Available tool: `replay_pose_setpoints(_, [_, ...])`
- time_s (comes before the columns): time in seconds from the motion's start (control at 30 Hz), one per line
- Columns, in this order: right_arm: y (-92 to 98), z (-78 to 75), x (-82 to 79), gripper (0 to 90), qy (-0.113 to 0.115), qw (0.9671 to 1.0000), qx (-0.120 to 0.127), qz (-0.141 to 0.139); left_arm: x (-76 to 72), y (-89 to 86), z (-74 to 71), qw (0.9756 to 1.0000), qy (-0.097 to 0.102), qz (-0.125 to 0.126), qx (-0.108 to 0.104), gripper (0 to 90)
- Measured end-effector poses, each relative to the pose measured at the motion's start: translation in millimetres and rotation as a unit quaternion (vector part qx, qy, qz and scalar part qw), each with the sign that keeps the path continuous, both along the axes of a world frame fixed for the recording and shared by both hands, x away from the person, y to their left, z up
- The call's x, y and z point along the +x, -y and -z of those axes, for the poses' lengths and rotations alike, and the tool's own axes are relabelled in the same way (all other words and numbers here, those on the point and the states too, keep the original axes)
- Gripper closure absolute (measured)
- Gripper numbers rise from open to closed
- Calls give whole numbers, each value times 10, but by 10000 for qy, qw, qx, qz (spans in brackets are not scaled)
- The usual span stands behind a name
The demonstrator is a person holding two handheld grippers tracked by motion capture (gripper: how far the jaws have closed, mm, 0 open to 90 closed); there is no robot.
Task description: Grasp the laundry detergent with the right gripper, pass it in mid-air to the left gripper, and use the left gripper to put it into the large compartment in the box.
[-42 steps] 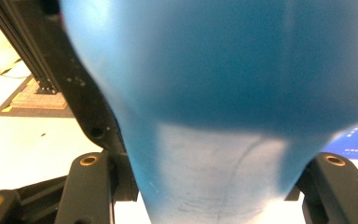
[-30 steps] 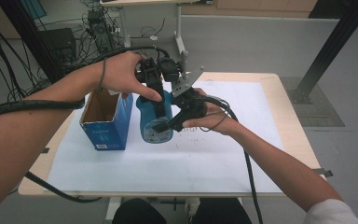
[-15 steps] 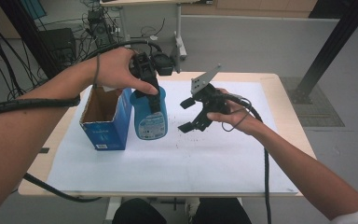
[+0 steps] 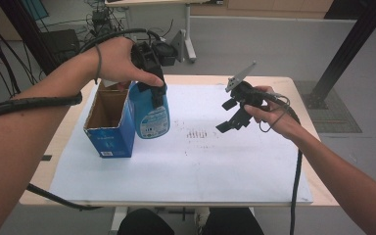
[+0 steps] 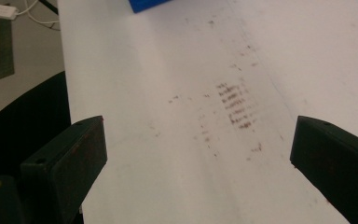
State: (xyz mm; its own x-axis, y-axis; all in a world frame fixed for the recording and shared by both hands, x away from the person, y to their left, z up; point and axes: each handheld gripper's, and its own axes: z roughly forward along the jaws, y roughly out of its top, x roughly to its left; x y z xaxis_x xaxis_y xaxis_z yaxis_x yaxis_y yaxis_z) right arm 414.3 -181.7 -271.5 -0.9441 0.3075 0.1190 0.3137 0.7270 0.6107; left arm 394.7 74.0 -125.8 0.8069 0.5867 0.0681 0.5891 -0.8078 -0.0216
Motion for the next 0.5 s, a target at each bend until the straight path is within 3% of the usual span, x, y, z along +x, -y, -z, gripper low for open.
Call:
replay_pose_setpoints(0.27, [198, -55, 40, 42, -256, 9983, -338, 409, 73, -139, -299, 9974, 282, -661, -55, 357])
replay_pose_setpoints(0.33, [246, -75, 55, 41, -257, 9976, -401, 509, 100, -188, -381, 9958, 331, -846, -150, 357])
replay_pose_setpoints(0.5, [339, -129, 77, 41, -308, 9962, -485, 657, 175, -312, -551, 9882, 429, -1436, -301, 357])
